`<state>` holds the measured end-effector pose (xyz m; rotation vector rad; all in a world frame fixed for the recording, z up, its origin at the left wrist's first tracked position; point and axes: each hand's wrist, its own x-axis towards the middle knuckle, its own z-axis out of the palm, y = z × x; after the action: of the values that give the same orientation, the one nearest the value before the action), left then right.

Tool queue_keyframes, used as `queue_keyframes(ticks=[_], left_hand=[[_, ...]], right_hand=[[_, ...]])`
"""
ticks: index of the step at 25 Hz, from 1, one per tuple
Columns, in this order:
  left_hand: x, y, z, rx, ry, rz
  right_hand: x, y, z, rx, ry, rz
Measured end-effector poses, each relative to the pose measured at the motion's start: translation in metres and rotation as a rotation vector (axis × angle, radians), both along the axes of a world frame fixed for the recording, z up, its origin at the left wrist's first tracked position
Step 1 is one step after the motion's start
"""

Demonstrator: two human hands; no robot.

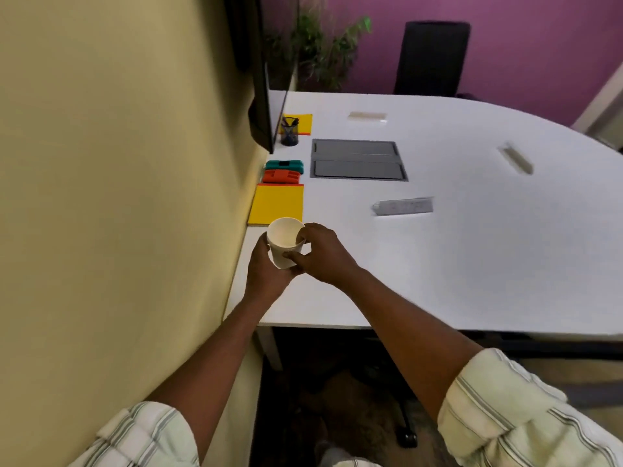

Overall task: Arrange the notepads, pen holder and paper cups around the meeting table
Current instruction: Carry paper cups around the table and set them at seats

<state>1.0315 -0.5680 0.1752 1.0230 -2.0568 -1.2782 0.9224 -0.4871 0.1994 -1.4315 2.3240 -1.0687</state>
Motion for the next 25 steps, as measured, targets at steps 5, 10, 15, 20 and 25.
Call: queue_keyframes(ticks=[5, 10, 15, 20, 25], left_hand=[[-0.002, 0.070, 0.027, -0.018, 0.171, -0.063], [-0.020, 0.149, 0.051, -0.045, 0.307, -0.178], [-0.049, 0.236, 0.071, -0.006, 0.342, -0.196], [-0.081, 0.334, 0.090, -0.015, 0.378, -0.128], [-0.119, 0.441, 0.100, -0.008, 0.439, -0.154]], right_hand=[[0.025, 0.087, 0.046, -0.026, -0.018, -0.084], [0.024, 0.180, 0.080, -0.002, -0.013, -0.171], [-0.001, 0.261, 0.095, -0.038, -0.034, -0.238], [-0.028, 0.356, 0.103, -0.150, -0.092, -0.189], [-0.068, 0.457, 0.108, -0.184, -0.034, -0.207]])
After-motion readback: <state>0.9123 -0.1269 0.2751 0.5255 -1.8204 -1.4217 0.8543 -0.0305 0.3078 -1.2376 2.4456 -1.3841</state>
